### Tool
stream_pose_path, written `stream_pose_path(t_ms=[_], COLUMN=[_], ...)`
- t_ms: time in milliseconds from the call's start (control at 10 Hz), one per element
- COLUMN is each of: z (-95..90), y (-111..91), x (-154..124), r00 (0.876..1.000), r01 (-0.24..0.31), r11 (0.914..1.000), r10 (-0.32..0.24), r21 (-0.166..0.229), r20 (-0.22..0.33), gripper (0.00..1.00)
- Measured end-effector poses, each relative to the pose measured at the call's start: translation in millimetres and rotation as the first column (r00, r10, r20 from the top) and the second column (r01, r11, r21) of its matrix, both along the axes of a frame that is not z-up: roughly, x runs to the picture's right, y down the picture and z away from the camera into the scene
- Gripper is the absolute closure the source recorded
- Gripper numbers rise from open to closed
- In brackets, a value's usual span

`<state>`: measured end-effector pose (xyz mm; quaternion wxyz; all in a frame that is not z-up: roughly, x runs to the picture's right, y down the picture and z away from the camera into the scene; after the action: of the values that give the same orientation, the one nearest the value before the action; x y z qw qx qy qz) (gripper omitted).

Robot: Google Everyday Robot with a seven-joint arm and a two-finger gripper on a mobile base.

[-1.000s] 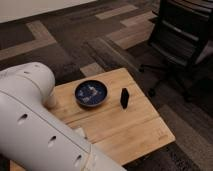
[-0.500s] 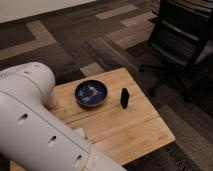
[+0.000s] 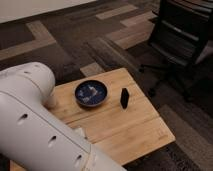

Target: Place the pepper in the ceramic cup

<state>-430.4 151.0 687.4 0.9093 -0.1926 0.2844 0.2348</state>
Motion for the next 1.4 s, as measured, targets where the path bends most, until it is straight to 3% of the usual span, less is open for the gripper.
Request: stream_pose_path(t_ms=[200, 400, 500, 600, 700, 1200, 1400], z=[-0.7, -14.5, -27.9, -37.5, -39.5, -41.0, -37.6], y=[0.2, -6.3, -14.1, -13.9, -15.2, -15.6, -42.9], x=[2.4, 41.1, 72.0, 84.7, 90.8, 88.4, 89.1], r00=[1.000, 0.994, 0.981, 0.973, 0.969, 0.971, 0.984], r01=[-0.005, -0.097, -0.175, -0.209, -0.222, -0.218, -0.149], r11=[1.0000, 0.9930, 0.9755, 0.9643, 0.9591, 0.9598, 0.9606], r10=[0.005, 0.100, 0.184, 0.222, 0.236, 0.232, 0.168], r21=[0.002, 0.067, 0.134, 0.162, 0.176, 0.177, 0.235], r20=[-0.003, -0.045, -0.063, -0.064, -0.067, -0.062, -0.062], gripper=[1.00, 1.00, 1.00, 1.00, 1.00, 1.00, 1.00])
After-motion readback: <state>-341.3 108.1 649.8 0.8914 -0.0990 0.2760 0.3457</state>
